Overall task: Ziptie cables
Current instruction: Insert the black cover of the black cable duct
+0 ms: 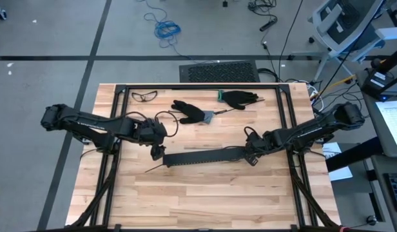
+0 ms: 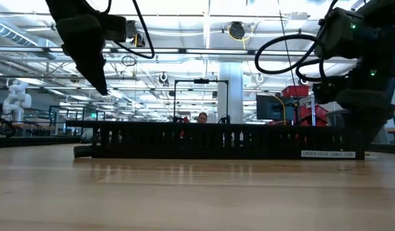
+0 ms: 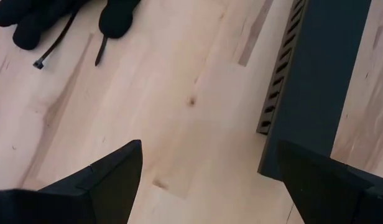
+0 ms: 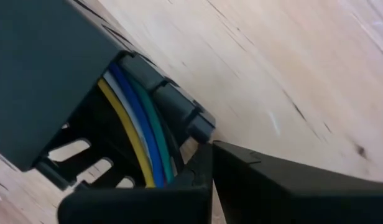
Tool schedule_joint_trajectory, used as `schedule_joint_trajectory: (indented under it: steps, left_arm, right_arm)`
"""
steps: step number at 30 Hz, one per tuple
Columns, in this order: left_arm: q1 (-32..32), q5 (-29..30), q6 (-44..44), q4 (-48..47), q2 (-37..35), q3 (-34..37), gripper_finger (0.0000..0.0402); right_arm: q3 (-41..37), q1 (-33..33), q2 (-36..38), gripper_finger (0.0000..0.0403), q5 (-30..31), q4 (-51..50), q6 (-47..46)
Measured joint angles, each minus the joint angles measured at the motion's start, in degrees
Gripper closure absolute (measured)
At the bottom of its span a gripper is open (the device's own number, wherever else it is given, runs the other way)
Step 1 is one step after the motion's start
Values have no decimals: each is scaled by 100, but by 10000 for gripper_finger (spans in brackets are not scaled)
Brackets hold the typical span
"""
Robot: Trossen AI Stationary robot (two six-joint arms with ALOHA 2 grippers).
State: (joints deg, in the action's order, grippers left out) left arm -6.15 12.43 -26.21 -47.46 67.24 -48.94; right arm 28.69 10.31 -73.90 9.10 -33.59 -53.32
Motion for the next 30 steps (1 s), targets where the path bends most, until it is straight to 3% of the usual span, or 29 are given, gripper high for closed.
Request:
schedule_joint_trajectory:
  steps: [7, 14, 23, 30]
  left_arm:
    - [-105, -9, -10, 69, 72, 39, 47]
    - [-496, -781, -277, 42, 103, 769, 47]
    - [-702, -776, -479, 645, 215, 1321, 47]
    - [-616, -702, -171, 1049, 802, 1342, 47]
  right_arm:
    - [11, -13, -30, 403, -29, -37, -46]
    - [-2, -13, 67, 403, -49, -76, -48]
    - [-2, -13, 63, 403, -46, -76, -44]
    - [-11, -13, 63, 403, -45, -15, -67]
